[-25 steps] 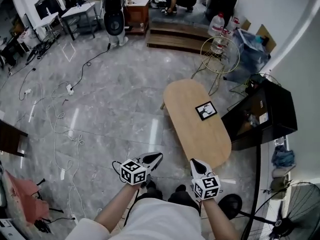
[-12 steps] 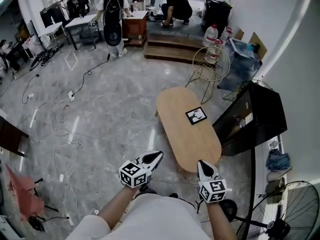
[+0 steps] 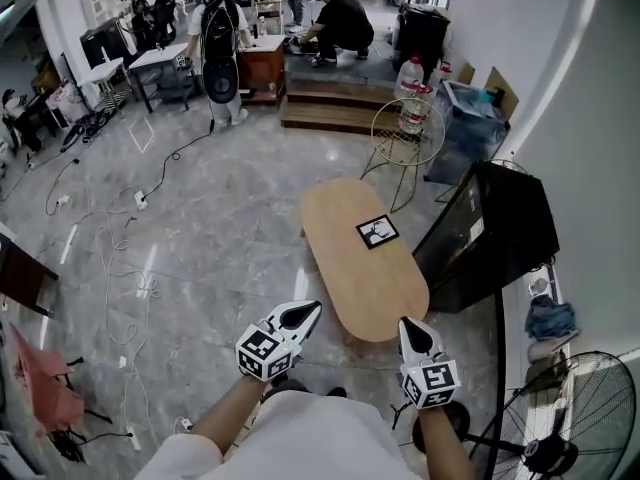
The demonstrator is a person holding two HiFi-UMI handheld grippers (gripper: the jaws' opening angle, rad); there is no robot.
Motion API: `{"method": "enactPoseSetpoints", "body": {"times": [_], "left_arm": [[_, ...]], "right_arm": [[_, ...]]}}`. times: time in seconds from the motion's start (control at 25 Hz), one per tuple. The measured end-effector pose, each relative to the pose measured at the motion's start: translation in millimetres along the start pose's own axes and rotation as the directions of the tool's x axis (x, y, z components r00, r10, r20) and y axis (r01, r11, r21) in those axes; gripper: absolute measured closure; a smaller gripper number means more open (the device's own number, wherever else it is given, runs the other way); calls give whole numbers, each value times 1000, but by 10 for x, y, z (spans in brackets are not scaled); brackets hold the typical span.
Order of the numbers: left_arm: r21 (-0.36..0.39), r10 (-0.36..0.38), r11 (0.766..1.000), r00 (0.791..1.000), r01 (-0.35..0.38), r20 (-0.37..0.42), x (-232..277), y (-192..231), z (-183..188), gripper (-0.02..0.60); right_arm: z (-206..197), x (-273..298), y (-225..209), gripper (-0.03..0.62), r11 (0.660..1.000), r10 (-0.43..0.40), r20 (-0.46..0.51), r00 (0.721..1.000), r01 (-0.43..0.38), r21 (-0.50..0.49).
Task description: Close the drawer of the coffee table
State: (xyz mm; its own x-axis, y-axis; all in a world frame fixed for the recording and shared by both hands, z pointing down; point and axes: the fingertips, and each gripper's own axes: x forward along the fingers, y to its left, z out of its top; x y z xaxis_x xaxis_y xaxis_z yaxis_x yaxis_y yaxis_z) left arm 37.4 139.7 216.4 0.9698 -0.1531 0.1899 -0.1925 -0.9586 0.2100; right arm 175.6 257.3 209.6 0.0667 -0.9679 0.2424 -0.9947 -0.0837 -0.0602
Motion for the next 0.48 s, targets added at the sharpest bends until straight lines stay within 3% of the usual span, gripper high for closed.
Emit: {"method": "enactPoseSetpoints", "body": {"times": [0.16, 0.48], "left_arm": [[41, 17, 999, 1000, -17, 17, -37, -188, -6, 574], [42, 39, 998, 999, -40, 7, -107, -191, -65, 575]], "right_arm": [[-100, -149, -42, 583, 1000, 4, 9, 1000, -4, 4], [-235, -231, -41, 583, 1000, -5, 30, 1000, 4, 30]]}}
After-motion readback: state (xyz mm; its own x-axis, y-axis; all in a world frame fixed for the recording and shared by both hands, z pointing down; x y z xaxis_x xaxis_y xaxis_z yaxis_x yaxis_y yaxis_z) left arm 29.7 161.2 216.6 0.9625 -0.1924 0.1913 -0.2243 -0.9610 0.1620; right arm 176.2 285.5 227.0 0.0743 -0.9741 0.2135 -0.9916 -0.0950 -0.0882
